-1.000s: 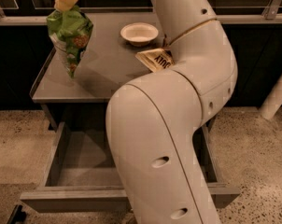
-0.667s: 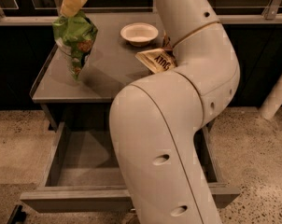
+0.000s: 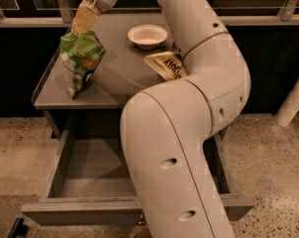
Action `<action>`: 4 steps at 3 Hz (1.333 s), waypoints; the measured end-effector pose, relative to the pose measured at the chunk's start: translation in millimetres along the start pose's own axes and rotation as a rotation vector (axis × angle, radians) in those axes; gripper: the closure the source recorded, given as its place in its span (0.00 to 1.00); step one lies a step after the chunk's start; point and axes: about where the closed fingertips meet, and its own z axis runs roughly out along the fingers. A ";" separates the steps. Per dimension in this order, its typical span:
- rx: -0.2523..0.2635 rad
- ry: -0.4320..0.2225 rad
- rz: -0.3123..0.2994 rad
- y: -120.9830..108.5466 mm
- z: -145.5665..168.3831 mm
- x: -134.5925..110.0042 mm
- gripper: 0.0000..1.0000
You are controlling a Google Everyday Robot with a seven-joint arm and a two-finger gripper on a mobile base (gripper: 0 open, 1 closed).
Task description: Pick green rice chip bag from top drawer and place on counter
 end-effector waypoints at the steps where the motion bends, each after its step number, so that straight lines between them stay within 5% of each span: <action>1: 0.025 -0.029 0.000 -8.3 3.9 -8.4 0.81; 4: 0.040 -0.047 0.001 -14.1 7.9 -13.6 0.11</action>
Offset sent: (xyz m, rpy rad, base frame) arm 0.0070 0.0076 0.0017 0.0239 -0.0162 -0.0142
